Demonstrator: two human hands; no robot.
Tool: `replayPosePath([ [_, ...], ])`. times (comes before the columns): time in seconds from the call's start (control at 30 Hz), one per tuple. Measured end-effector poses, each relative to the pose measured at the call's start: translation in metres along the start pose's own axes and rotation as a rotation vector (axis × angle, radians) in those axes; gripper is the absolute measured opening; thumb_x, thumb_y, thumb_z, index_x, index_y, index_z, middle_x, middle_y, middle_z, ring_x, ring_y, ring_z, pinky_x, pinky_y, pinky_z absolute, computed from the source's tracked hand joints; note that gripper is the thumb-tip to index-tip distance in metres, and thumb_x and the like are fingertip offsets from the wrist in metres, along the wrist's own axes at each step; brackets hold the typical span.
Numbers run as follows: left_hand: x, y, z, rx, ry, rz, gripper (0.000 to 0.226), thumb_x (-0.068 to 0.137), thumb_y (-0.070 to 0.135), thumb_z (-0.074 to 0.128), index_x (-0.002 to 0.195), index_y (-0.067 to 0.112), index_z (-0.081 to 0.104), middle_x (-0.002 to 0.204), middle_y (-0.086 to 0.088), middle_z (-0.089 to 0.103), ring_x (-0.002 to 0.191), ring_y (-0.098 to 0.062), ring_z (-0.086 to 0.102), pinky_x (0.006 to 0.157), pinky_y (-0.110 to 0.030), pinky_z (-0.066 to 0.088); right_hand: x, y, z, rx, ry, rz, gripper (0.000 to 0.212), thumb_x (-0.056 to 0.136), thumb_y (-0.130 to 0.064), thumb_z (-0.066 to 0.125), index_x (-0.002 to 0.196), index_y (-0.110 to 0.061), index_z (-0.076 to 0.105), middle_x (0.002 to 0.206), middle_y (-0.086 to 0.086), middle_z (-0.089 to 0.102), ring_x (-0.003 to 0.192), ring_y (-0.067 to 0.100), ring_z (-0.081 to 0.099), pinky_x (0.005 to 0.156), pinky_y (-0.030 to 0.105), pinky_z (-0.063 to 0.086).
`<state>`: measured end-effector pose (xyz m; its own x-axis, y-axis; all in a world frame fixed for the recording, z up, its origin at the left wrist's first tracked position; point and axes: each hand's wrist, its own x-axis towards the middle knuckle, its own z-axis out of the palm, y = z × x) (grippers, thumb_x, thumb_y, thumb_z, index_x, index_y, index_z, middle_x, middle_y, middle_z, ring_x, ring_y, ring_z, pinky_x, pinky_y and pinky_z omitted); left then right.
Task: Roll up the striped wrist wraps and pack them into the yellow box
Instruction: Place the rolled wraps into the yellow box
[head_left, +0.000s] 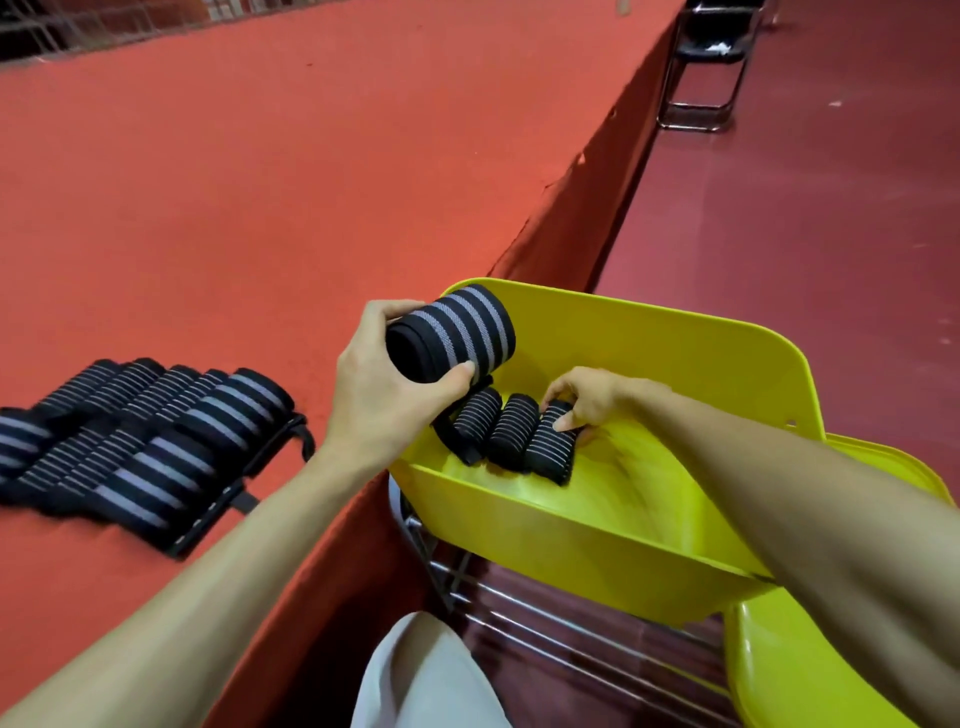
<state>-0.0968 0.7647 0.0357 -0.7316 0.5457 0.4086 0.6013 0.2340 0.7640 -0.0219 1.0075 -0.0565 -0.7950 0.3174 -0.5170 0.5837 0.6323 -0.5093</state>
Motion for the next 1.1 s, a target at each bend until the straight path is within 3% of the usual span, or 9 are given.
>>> replayPosePath([
  [0.1, 0.000, 0.002, 0.000, 0.023, -0.022, 0.017, 0.056, 0.067, 0.023, 0.084, 0.111, 0.025, 0.050, 0.102, 0.017, 0.056, 0.093, 0.012, 0.053, 0.073, 0.001, 0.037, -0.002, 0.000, 0.004, -0.317, 0.107, -0.049, 0.043, 0.087, -0.018, 0.071, 0.128, -0.012, 0.057, 0.125, 0.008, 0.060, 0.109, 0.026, 0.059, 0.090, 0.036, 0.051],
  [0.23, 0.000, 0.004, -0.002, 0.080, -0.093, 0.067, 0.057, 0.067, 0.023, 0.084, 0.114, 0.020, 0.052, 0.109, 0.008, 0.058, 0.096, -0.004, 0.054, 0.076, -0.001, 0.037, -0.014, -0.012, 0.001, -0.473, 0.124, -0.050, 0.034, 0.086, -0.024, 0.072, 0.111, -0.005, 0.059, 0.106, 0.009, 0.061, 0.087, 0.024, 0.059, 0.076, 0.035, 0.051],
  [0.33, -0.003, 0.012, -0.003, 0.097, -0.113, 0.093, 0.058, 0.067, 0.023, 0.084, 0.114, 0.017, 0.052, 0.110, 0.007, 0.058, 0.098, -0.006, 0.054, 0.076, -0.002, 0.038, -0.024, -0.025, -0.012, -0.610, 0.220, -0.118, 0.029, 0.090, -0.019, 0.067, 0.115, -0.005, 0.061, 0.107, 0.010, 0.061, 0.095, 0.027, 0.062, 0.078, 0.035, 0.049],
  [0.5, -0.007, 0.029, 0.000, 0.056, -0.064, 0.058, 0.059, 0.066, 0.024, 0.086, 0.113, 0.018, 0.051, 0.109, 0.006, 0.060, 0.097, -0.008, 0.057, 0.074, -0.007, 0.042, -0.064, -0.060, -0.034, 0.120, 0.427, -0.404, 0.037, 0.103, -0.033, 0.041, 0.110, -0.007, 0.067, 0.101, 0.000, 0.068, 0.090, 0.015, 0.064, 0.082, 0.033, 0.051],
  [0.63, -0.012, 0.039, 0.001, -0.022, -0.060, 0.014, 0.059, 0.065, 0.022, 0.086, 0.112, 0.018, 0.050, 0.104, 0.011, 0.057, 0.091, 0.009, 0.055, 0.070, -0.003, 0.041, -0.106, -0.090, -0.037, 0.879, 0.028, -0.487, 0.052, 0.100, -0.056, 0.024, 0.131, -0.027, 0.053, 0.119, -0.006, 0.066, 0.115, 0.016, 0.061, 0.098, 0.039, 0.050],
  [0.73, -0.016, 0.044, 0.005, -0.172, -0.020, -0.063, 0.059, 0.064, 0.024, 0.087, 0.109, 0.018, 0.049, 0.101, 0.010, 0.056, 0.081, 0.017, 0.054, 0.066, -0.003, 0.042, -0.127, -0.079, -0.041, 0.857, -0.188, -0.593, 0.034, 0.103, -0.034, 0.040, 0.133, -0.018, 0.047, 0.101, -0.007, 0.071, 0.104, 0.014, 0.063, 0.099, 0.042, 0.047],
  [0.9, -0.021, 0.046, 0.013, -0.145, -0.137, -0.135, 0.053, 0.074, 0.024, 0.082, 0.114, 0.016, 0.048, 0.100, 0.010, 0.057, 0.078, 0.014, 0.057, 0.065, -0.008, 0.045, -0.127, -0.055, -0.043, 0.823, -0.153, -0.565, 0.047, 0.094, -0.006, 0.057, 0.139, -0.009, 0.045, 0.109, 0.008, 0.068, 0.072, 0.008, 0.068, 0.091, 0.045, 0.053],
  [1.03, -0.015, 0.048, 0.018, -0.019, -0.452, -0.191, 0.064, 0.070, 0.052, 0.076, 0.118, 0.024, 0.045, 0.106, 0.008, 0.061, 0.092, -0.001, 0.063, 0.080, -0.027, 0.054, -0.130, -0.035, -0.048, 0.751, -0.097, -0.471, 0.033, 0.093, -0.005, 0.057, 0.127, -0.005, 0.056, 0.098, -0.001, 0.070, 0.074, 0.006, 0.067, 0.059, 0.018, 0.051],
  [1.1, -0.010, 0.049, 0.019, 0.102, -0.670, -0.188, 0.064, 0.072, 0.059, 0.070, 0.121, 0.027, 0.043, 0.109, 0.010, 0.061, 0.097, -0.005, 0.064, 0.086, -0.033, 0.055, -0.127, -0.025, -0.054, 0.635, -0.097, -0.379, 0.032, 0.089, -0.011, 0.064, 0.121, -0.006, 0.060, 0.096, 0.000, 0.072, 0.080, 0.013, 0.067, 0.058, 0.019, 0.050],
])
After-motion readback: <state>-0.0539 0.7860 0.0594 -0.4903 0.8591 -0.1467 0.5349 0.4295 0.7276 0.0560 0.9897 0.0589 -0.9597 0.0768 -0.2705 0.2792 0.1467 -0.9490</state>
